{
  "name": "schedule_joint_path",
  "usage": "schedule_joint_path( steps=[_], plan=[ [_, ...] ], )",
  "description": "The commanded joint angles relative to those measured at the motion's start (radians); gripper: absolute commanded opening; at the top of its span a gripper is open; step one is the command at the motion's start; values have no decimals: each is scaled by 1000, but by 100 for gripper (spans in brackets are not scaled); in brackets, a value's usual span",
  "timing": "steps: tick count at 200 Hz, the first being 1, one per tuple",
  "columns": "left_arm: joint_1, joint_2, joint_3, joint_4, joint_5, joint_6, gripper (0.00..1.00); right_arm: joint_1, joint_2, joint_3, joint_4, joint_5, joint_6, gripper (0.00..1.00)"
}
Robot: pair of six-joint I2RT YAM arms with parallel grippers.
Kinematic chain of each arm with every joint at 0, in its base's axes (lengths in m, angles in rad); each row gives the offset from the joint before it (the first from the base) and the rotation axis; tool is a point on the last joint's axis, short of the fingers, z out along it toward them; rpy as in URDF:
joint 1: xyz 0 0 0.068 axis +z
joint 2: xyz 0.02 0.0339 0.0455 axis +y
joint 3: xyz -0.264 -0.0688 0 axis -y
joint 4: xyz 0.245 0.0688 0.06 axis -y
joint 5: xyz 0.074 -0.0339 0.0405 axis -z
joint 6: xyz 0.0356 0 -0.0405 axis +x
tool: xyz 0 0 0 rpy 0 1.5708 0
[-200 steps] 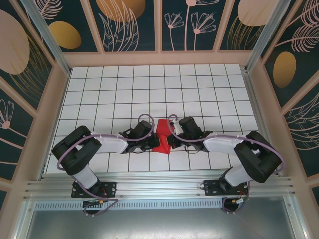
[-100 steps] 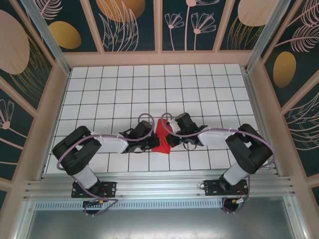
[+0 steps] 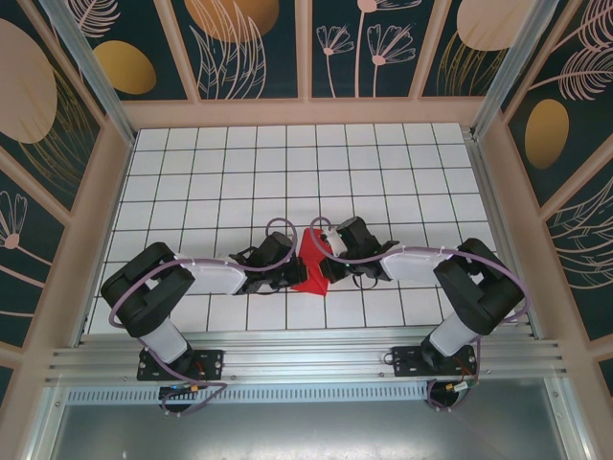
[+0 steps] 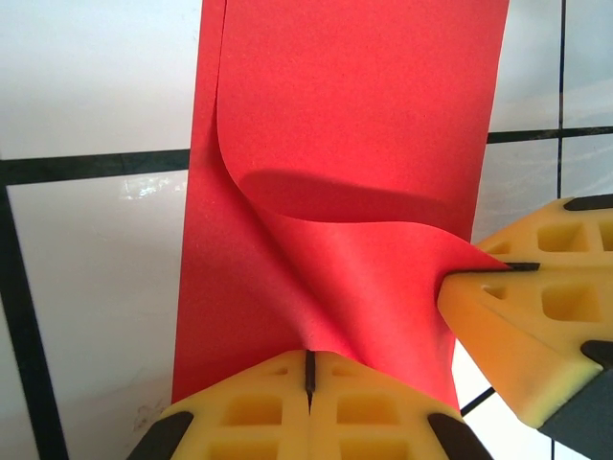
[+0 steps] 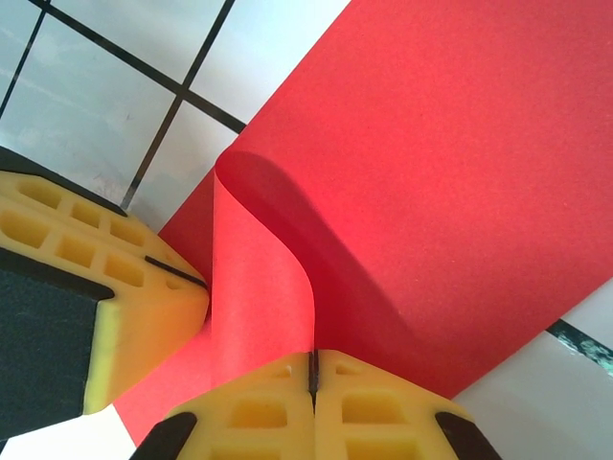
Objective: Fold a paper plane with a square sheet of paper (pick it up from the middle)
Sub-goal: Fold the triangle a second time at the center of the table.
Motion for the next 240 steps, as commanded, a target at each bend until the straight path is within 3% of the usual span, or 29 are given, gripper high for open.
schedule_joint_path(
  steps=[1,240],
  plan=[
    [1,33,-4,-109,-52,26,0,-10,-18,13,-23,24,-10,7],
    [1,20,-14,-111,-59,22,0,-8,-33,-24,2,24,49,8]
  ],
)
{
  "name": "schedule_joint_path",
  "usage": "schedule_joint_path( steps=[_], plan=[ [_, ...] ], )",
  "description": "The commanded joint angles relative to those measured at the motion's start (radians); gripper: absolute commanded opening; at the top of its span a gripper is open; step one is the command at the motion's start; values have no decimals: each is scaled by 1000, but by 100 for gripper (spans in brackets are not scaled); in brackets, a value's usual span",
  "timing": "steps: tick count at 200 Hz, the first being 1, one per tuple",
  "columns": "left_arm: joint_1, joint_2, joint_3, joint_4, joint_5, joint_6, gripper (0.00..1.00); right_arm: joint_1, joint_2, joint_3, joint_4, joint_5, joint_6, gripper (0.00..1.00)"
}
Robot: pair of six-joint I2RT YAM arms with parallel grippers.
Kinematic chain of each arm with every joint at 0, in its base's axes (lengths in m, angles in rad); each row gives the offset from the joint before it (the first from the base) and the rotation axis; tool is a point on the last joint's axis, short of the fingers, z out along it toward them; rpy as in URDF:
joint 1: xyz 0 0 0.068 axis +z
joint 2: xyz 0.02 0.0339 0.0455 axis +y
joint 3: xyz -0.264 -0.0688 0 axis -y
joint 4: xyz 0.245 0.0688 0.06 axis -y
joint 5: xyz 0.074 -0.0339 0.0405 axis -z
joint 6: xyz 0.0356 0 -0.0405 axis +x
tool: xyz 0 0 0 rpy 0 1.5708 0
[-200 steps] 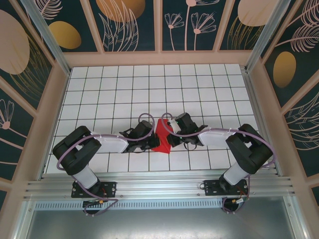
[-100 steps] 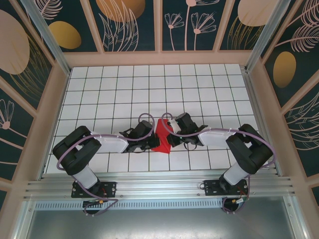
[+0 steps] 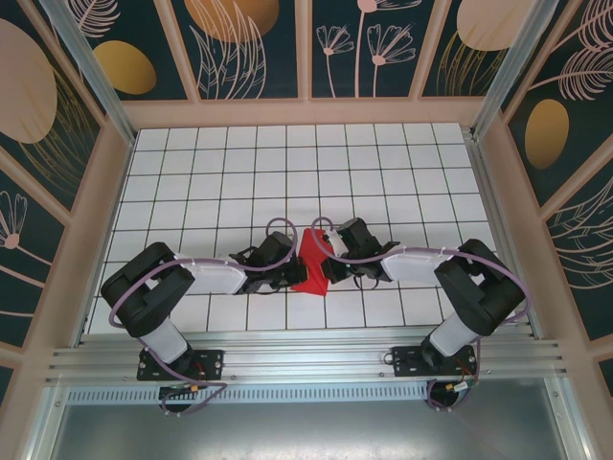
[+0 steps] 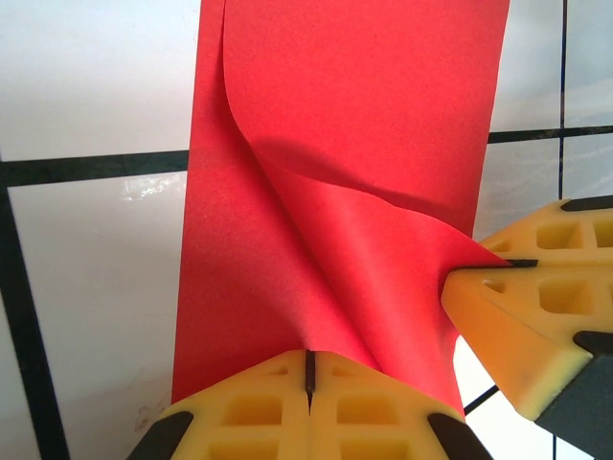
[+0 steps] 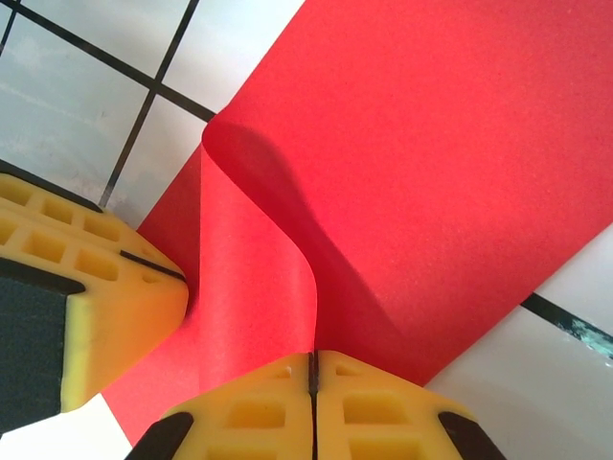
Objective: Fold a paper plane with a square sheet of paper (pick it up from the middle)
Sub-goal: Fold the triangle a second time at the center of the table.
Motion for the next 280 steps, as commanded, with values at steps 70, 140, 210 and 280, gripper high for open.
schedule_joint_path(
  steps=[70,140,210,280],
  plan=[
    [1,14,-17,-102,-59,18,0,-8,12,3,14,17,5,8],
    [0,11,-14,-103,-60,19,0,-8,29,-6,22,23,6,8],
    [0,-26,-8,-127,-82,15,4,-8,48,-22,19,27,14,8],
    [1,-200,-26,-67,-126,-51,15,-8,54,-23,14,27,19,9]
  ],
)
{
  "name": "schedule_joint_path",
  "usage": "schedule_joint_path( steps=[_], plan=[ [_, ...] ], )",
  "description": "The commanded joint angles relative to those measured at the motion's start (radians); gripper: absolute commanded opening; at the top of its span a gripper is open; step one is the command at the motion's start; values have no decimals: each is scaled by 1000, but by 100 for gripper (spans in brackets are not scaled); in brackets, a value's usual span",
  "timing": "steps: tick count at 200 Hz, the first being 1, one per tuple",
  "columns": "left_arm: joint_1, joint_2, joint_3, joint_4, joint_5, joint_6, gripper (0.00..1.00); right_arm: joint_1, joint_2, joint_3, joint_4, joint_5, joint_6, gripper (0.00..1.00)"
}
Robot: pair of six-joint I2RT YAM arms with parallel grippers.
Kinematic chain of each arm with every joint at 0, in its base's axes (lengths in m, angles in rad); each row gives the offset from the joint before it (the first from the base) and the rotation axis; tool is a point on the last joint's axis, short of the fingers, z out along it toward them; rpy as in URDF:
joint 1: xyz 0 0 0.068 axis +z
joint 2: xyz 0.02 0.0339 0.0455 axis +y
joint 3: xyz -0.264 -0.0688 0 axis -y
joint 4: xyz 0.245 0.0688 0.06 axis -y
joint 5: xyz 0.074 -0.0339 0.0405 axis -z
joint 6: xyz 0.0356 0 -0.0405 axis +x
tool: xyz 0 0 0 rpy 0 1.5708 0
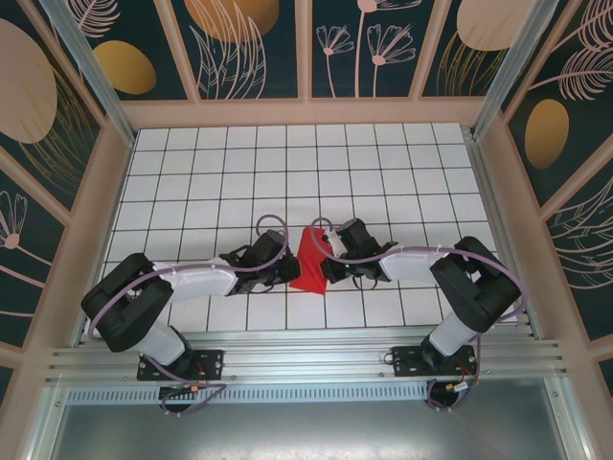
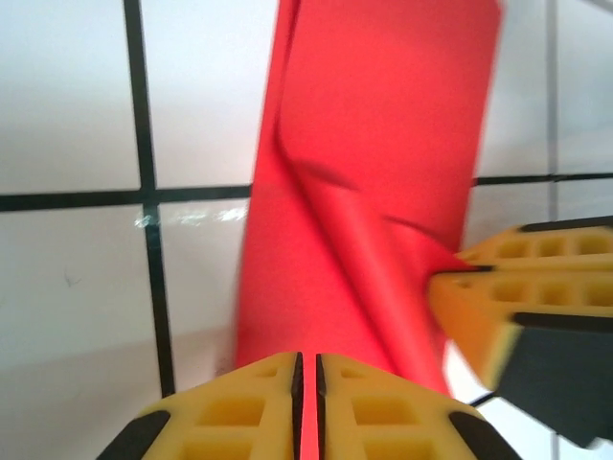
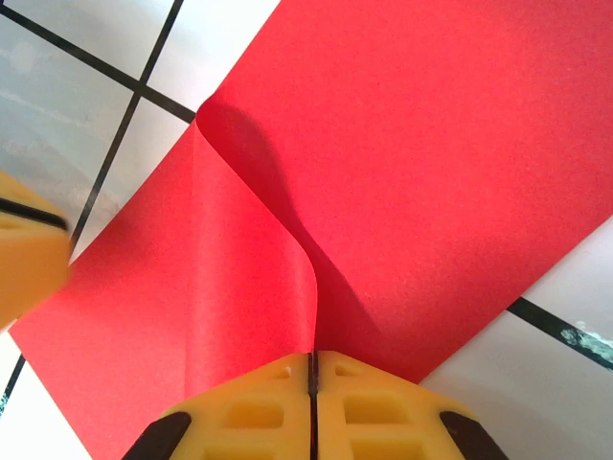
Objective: Fold a paper plane with a square sheet of paper (pick it up from the middle)
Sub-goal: Fold the triangle a second time at the center of the table.
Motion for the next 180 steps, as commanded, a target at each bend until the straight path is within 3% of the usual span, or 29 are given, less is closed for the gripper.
schedule_joint_path(
  steps=[1,89,180],
  plan=[
    [1,-53,-21,61,-10,-44,15,-7,24,-21,-18,21,12,9],
    [0,112,-58,456,77,-293,11,-8,24,-23,-8,13,15,9],
    [0,195,-27,490,143,-285,16,-6,23,-24,-2,9,16,9]
  ],
)
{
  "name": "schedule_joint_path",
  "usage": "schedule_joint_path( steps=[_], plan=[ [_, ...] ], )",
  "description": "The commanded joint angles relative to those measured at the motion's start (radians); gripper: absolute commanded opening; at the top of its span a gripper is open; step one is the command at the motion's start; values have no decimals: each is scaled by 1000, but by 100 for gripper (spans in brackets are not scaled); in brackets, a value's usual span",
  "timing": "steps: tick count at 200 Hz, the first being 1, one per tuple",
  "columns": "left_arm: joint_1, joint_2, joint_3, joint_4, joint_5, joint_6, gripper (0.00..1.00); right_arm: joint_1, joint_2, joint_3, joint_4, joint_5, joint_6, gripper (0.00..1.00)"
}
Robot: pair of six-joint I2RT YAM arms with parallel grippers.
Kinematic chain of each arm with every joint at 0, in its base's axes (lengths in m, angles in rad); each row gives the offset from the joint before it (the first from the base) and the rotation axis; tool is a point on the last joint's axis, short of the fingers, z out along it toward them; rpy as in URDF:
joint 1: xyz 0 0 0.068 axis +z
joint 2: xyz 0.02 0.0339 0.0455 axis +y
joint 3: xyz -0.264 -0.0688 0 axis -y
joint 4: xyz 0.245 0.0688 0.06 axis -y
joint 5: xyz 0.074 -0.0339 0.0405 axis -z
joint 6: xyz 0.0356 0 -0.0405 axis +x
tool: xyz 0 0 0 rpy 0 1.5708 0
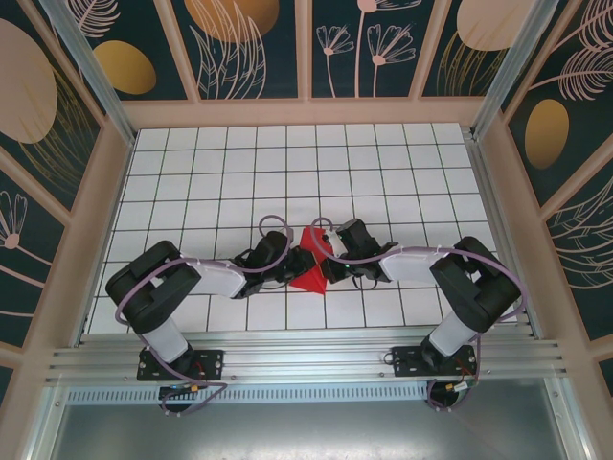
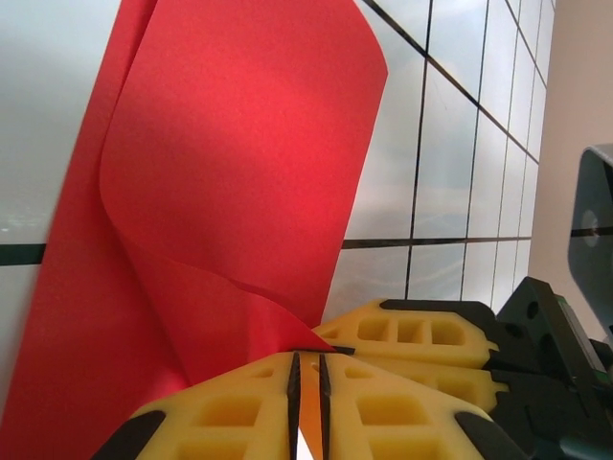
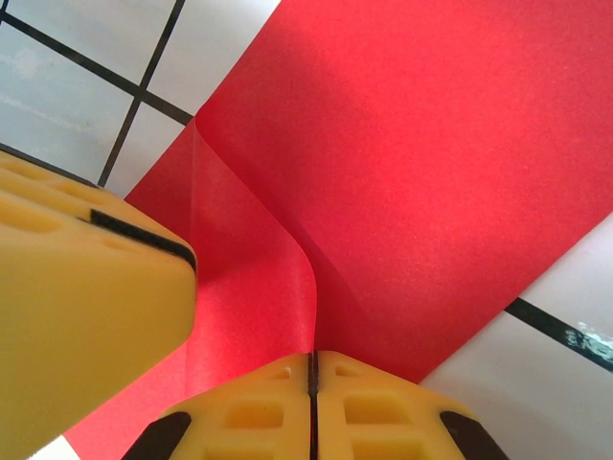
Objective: Fold a paper plane with a square sheet of paper (pick it up from the middle)
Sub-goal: Fold the triangle a second time at the center of the table.
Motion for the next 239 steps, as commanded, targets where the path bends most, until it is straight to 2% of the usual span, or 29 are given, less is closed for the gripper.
schedule_joint_path(
  steps=[1,70,158,239],
  plan=[
    [0,14,21,33,31,-4,16,-6,23,-19,-14,9,4,9],
    [0,35,30,-69,-1,29,16,-6,3,-14,-12,-9,7,11],
    [0,25,16,-69,-6,40,17,-8,-24,10,-8,-46,6,10],
    [0,-96,-44,-46,-67,36,18,-8,-33,16,0,-60,6,10]
  ],
)
